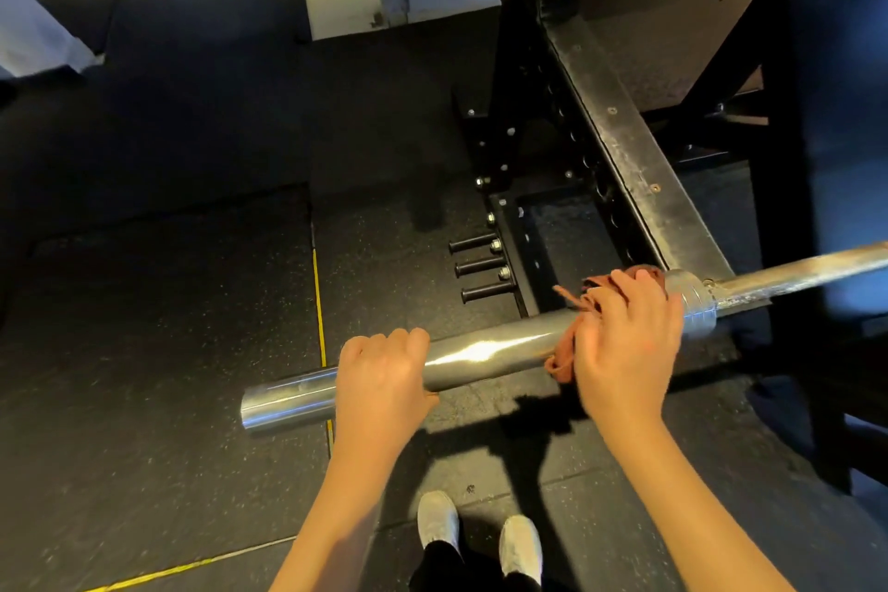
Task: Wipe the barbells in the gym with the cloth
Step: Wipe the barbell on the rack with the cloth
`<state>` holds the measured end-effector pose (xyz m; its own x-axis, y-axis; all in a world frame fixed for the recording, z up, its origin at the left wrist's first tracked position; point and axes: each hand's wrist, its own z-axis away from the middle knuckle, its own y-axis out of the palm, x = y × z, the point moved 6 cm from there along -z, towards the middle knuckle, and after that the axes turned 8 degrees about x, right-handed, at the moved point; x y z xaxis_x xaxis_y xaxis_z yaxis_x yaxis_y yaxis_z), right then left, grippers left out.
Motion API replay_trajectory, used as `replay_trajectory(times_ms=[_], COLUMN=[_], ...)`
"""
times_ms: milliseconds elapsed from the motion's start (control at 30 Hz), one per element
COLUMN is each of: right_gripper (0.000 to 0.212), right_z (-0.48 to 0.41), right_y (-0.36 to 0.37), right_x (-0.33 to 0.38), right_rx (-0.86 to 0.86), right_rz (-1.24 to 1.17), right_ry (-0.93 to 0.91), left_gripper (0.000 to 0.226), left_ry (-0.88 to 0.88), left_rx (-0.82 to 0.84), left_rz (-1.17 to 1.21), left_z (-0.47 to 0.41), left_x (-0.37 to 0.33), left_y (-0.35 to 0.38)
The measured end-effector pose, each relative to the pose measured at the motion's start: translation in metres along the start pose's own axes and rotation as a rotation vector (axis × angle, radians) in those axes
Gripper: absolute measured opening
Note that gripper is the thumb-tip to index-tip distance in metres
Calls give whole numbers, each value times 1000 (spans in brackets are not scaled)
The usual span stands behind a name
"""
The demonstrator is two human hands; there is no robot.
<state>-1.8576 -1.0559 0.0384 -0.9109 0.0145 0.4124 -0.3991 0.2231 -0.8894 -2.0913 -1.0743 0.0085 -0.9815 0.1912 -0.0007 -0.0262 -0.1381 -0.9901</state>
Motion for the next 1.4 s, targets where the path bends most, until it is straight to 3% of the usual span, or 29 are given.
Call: replay_trajectory(times_ms=[33,100,200,300,367,400,467,500,667,733,800,900,1000,1100,1167,1267,1333,1400], right_gripper=[26,28,32,31,33,33,27,25,32,29,27,25,32,35,28,22,28,28], right_z=[8,24,15,-10,-13,-10,1,8,22,-1,-19,-2,22,10,-16,-33,-20,7], right_y=[8,22,17,-2,-7,-5,7,15,23,13,1,10,30,25,15,20,31,40], right_x=[15,40,30,-5,-14,-10,12,29,52,27,4,25,63,56,37,32,66,94], right_rx=[19,114,236,219,124,75,24,39,267,298,229,134,289,439,495,425,361,352], right_rz=[-39,-68,-6,25,-6,-18,-62,-84,-58,-45,-71,-23,-17,-4,-21,46,110,20], right_ry=[9,-169,-488,-381,-222,-127,-15,-54,-577,-499,-262,-30,-254,-475,-321,96,21,-238], left_gripper=[40,38,46,66,79,72,55,50,44,42,43,44,41,42,43,39,34,29], left_ry=[-9,3,43,36,-5,-35,-63,-67,-60,-57,-58,-53,-48,-41,-39,-50,-90,-105], left_rx=[-37,-51,161,493,572,587,549,501,297,233,160,90,-10,-48,-59,-104,-140,-190], left_rz=[4,13,64,222,181,186,184,158,73,80,50,15,12,20,34,30,13,-1], left_z=[1,2,-2,-7,-11,-11,-9,-8,-3,-1,2,4,7,9,10,12,13,14], left_x=[0,-4,0,15,23,24,22,21,17,16,16,14,12,12,11,11,10,8], left_y=[2,2,-7,-10,-8,-5,-2,-2,-4,-2,-3,4,3,2,1,2,4,2])
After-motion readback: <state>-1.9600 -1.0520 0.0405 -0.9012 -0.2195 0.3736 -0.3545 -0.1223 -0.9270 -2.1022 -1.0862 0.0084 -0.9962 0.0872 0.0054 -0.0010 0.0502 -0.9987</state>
